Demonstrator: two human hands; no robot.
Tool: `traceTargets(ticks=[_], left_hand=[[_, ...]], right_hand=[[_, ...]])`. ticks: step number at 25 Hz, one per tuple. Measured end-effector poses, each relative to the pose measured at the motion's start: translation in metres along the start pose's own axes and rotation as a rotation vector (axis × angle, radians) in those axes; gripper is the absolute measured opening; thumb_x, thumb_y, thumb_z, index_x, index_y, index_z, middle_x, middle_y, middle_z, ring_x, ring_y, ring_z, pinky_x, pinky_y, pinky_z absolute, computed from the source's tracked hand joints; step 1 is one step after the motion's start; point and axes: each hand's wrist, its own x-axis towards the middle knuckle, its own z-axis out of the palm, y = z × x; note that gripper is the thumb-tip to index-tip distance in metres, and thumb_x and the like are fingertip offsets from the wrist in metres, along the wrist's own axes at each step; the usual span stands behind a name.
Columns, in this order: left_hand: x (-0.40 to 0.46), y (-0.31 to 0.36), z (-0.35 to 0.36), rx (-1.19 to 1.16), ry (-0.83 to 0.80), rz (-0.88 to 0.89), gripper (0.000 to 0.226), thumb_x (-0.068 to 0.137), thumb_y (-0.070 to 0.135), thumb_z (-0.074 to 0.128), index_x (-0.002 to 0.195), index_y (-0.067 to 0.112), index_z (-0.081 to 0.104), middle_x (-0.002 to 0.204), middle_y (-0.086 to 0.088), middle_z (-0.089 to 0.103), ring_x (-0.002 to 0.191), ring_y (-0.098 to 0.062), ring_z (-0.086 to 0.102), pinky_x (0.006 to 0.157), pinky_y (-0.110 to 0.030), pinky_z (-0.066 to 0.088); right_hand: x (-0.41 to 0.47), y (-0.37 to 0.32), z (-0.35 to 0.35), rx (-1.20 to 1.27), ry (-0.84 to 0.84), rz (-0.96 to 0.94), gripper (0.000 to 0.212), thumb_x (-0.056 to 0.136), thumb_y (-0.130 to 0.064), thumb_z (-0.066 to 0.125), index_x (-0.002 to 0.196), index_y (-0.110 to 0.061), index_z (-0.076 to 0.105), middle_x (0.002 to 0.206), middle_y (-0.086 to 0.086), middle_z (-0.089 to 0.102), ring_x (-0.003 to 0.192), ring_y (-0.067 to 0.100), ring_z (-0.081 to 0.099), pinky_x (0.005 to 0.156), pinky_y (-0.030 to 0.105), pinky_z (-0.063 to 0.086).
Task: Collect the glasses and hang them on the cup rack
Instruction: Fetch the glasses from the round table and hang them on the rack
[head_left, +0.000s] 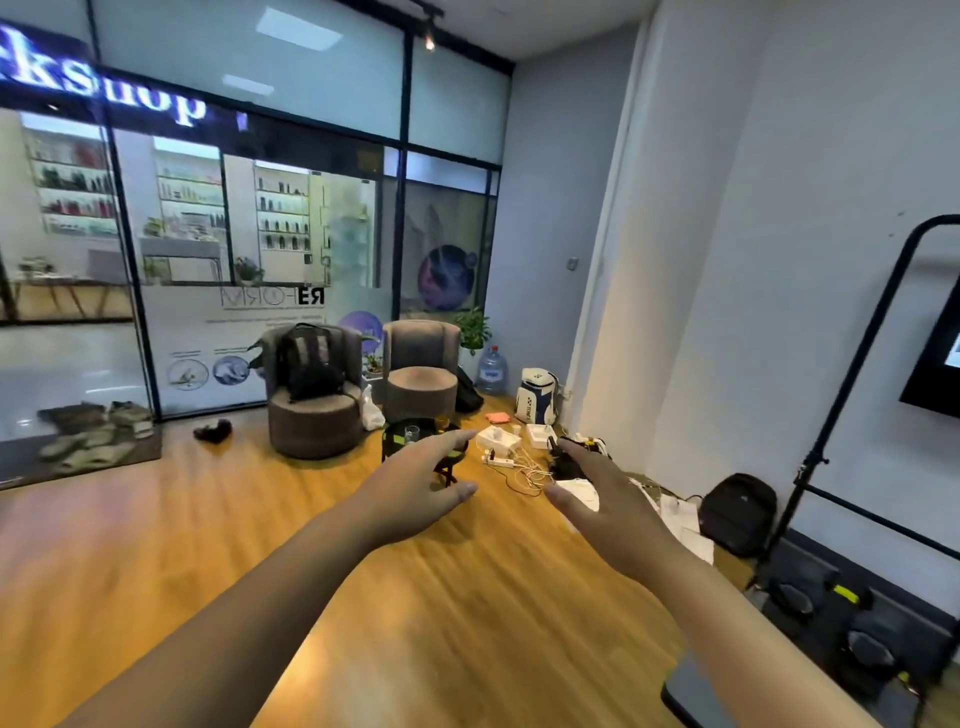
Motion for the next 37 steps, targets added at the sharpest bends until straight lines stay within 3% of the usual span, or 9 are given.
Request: traceTargets(ticks=[4,10,14,17,21,28,37], left_hand=[[-0.004,-0.038,-0.02,-0.05,0.05,-0.081,0.068,0.098,0.041,0.07,0.159,0.036,0.039,0.155,0.008,0.051,0.143,-0.012,0.045,0.113,-0.035,0.043],[0.025,-0.087,-0.038,-0.027,0.116,-0.14,0.069,0.098,0.04,0.07,0.159,0.032,0.04,0.155,0.008,0.051,0.142,-0.009,0.045,0.113,-0.028,0.039],[0.079,-0.122,-0.036,0.018,0.126,-0.158,0.068,0.098,0.041,0.069,0.159,0.034,0.039,0.156,0.012,0.048,0.14,0.0,0.041,0.104,-0.013,0.033],[0.131,-0.148,-0.033,0.035,0.135,-0.18,0.067,0.098,0.04,0.07,0.158,0.038,0.039,0.155,0.014,0.049,0.133,0.006,0.04,0.091,0.001,0.031],[0.196,-0.174,-0.025,0.055,0.137,-0.24,0.069,0.097,0.042,0.071,0.158,0.037,0.039,0.155,0.011,0.05,0.136,0.001,0.044,0.103,-0.016,0.035],[0.287,-0.214,0.016,0.05,0.132,-0.251,0.07,0.097,0.04,0.072,0.158,0.039,0.037,0.156,0.015,0.049,0.132,0.009,0.039,0.102,-0.013,0.033],[0.393,-0.314,0.018,-0.013,0.135,-0.274,0.074,0.097,0.035,0.072,0.159,0.041,0.033,0.157,0.008,0.05,0.144,-0.008,0.044,0.107,-0.022,0.037]], right_hand=[[0.046,-0.016,0.043,0.027,-0.029,-0.082,0.071,0.096,-0.069,0.055,0.16,-0.05,0.029,0.171,-0.011,0.031,0.155,0.019,0.033,0.117,0.045,0.039],[0.126,-0.02,0.085,0.079,-0.054,-0.164,0.073,0.096,-0.068,0.057,0.161,-0.047,0.031,0.17,-0.009,0.034,0.155,0.019,0.033,0.114,0.044,0.04],[0.202,-0.005,0.095,0.097,-0.037,-0.219,0.07,0.098,-0.067,0.056,0.16,-0.046,0.032,0.167,-0.01,0.038,0.149,0.016,0.04,0.099,0.031,0.039],[0.264,0.017,0.1,0.13,-0.026,-0.219,0.069,0.1,-0.062,0.057,0.161,-0.044,0.032,0.167,-0.008,0.04,0.149,0.017,0.04,0.098,0.03,0.037],[0.325,0.05,0.102,0.157,-0.083,-0.209,0.072,0.098,-0.061,0.061,0.161,-0.043,0.032,0.168,-0.008,0.037,0.15,0.018,0.04,0.104,0.034,0.042],[0.414,0.105,0.107,0.142,-0.13,-0.22,0.087,0.087,-0.064,0.074,0.161,-0.045,0.031,0.167,-0.008,0.039,0.146,0.017,0.044,0.097,0.027,0.041],[0.539,0.123,0.163,0.152,-0.176,-0.18,0.103,0.073,-0.078,0.073,0.161,-0.048,0.027,0.169,-0.009,0.036,0.15,0.021,0.04,0.102,0.036,0.046]])
